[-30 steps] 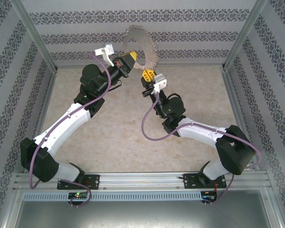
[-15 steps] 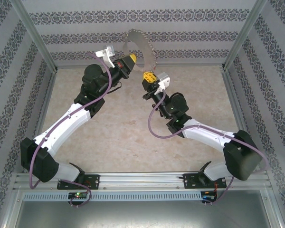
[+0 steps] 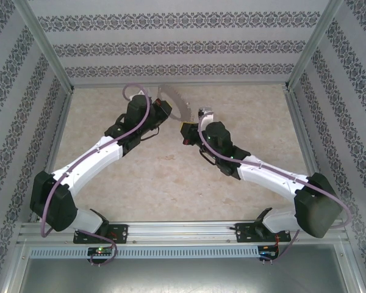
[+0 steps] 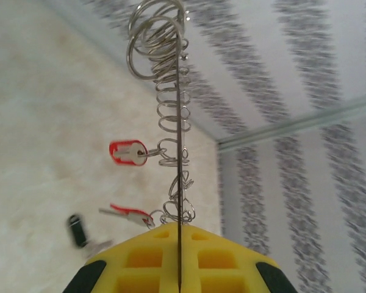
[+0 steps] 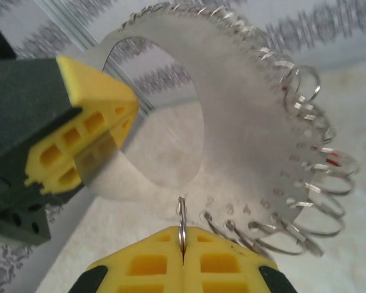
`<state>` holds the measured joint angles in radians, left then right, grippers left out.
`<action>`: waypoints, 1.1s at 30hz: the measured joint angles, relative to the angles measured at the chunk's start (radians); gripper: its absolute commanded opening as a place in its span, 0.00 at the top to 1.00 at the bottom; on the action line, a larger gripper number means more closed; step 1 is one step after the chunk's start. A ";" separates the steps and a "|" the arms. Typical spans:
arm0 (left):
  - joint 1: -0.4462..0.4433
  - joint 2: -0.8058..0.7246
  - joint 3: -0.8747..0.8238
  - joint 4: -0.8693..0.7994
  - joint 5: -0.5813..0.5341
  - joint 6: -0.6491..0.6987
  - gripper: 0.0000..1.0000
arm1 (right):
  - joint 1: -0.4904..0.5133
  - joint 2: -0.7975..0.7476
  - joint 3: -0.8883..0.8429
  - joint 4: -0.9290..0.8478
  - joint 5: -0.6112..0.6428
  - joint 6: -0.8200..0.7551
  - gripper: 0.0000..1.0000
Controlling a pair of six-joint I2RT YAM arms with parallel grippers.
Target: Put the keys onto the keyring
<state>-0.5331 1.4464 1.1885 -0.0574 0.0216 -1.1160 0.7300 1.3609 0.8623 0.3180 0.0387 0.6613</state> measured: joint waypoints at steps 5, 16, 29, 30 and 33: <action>-0.008 0.037 0.011 -0.192 -0.086 -0.141 1.00 | -0.036 0.096 0.097 -0.202 -0.153 0.127 1.00; 0.000 -0.011 -0.054 -0.412 -0.290 -0.196 0.28 | -0.079 0.381 0.273 -0.362 -0.505 0.313 1.00; 0.214 -0.215 -0.182 -0.177 0.067 0.346 0.03 | -0.142 0.377 0.276 -0.412 -0.588 0.590 1.00; 0.214 -0.228 -0.190 -0.143 0.123 0.408 0.03 | -0.141 0.378 0.278 -0.412 -0.599 0.618 1.00; 0.214 -0.257 -0.247 -0.026 0.289 0.565 0.00 | -0.142 0.383 0.293 -0.411 -0.623 0.676 1.00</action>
<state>-0.3191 1.1896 0.9413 -0.0837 0.3107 -0.5510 0.5884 1.7439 1.1557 -0.0933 -0.5846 1.3369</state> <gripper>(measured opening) 0.990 0.051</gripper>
